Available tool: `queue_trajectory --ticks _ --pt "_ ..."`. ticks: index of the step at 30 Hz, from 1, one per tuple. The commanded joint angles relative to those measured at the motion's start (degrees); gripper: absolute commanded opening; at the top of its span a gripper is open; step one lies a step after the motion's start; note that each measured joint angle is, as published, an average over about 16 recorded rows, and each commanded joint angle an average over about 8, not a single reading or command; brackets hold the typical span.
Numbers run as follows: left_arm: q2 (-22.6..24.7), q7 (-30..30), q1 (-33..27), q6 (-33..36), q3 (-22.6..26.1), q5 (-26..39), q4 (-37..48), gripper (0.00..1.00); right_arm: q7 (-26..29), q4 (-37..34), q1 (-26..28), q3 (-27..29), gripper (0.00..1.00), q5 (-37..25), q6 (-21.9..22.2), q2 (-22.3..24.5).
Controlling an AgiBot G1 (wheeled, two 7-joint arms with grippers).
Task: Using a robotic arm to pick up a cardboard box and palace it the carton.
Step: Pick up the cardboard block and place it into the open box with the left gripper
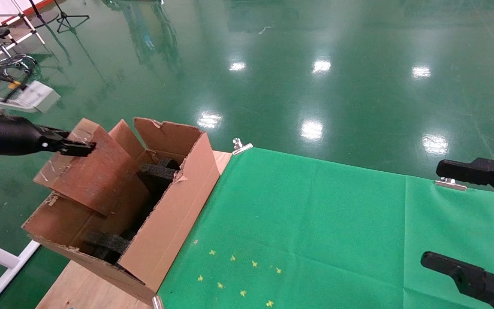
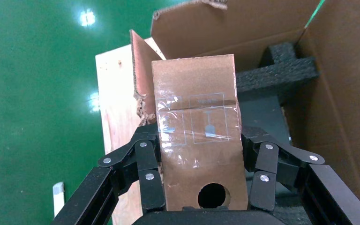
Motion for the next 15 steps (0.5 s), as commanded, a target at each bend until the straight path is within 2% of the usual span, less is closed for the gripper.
queue_trajectory --ticks 1,7,15 --pt "1.4 2.2 0.2 -2.4 0.2 0.5 3.4 0.00 0.0 0.0 0.0 0.0 1.00 0.0 0.0 0.0" --pt "5.0 5.9 -0.7 -5.9 0.9 1.9 11.6 0.00 0.0 0.0 0.0 0.0 1.00 0.0 0.0 0.0" --pt "8.3 9.8 -1.3 -7.2 1.9 3.1 19.0 0.00 0.0 0.0 0.0 0.0 1.00 0.0 0.0 0.0"
